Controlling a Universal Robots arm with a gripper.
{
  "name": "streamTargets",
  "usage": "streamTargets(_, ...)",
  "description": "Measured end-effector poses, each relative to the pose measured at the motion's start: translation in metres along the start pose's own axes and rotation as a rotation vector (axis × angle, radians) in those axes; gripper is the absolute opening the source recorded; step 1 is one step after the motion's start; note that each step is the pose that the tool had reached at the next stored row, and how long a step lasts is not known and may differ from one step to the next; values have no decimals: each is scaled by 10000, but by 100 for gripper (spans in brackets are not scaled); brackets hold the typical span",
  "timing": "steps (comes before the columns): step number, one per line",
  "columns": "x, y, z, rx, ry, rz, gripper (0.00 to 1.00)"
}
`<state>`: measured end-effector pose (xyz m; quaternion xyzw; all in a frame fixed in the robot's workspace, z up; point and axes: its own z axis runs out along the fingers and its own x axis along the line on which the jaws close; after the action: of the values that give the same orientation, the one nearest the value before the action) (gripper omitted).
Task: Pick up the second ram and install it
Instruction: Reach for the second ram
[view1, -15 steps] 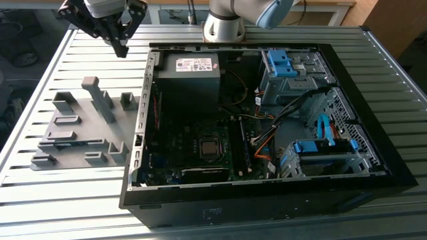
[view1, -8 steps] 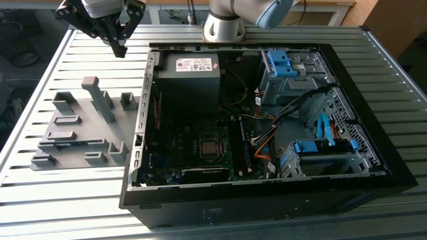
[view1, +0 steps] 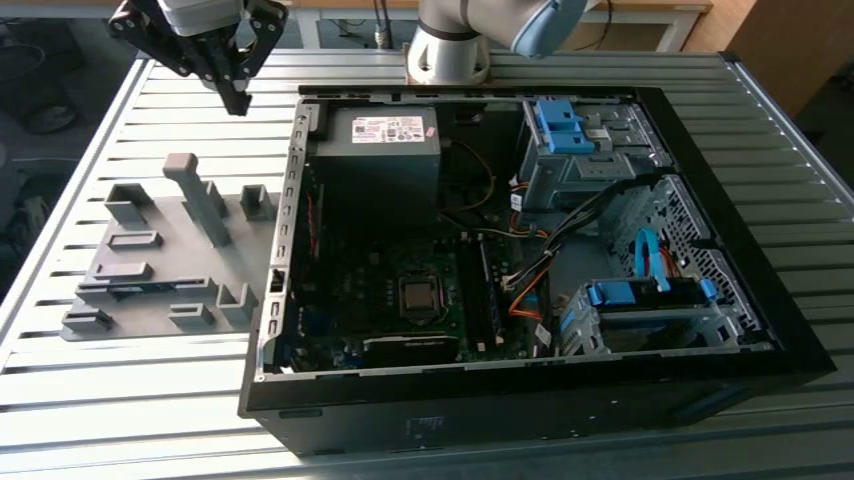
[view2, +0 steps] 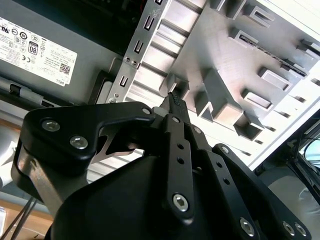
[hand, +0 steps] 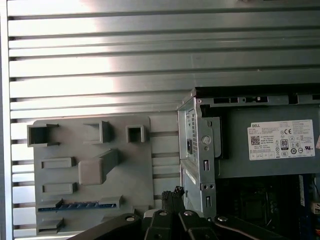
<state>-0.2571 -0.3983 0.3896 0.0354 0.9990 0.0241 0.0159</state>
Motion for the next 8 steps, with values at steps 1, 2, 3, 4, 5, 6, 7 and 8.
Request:
streamTargets(1, 3, 0, 0, 0, 0, 0, 11)
streamTargets(2, 6, 0, 0, 0, 0, 1, 11)
streamTargets(3, 9, -1, 1, -1, -1, 1, 11)
streamTargets(4, 12, -1, 1, -1, -1, 1, 11)
streamTargets(5, 16, -1, 0, -1, 0, 1, 11)
streamTargets(6, 19, -1, 1, 0, -1, 0, 11)
streamTargets(7, 22, -2, 0, 0, 0, 1, 11)
streamTargets(8, 25, -2, 1, -1, 0, 1, 11)
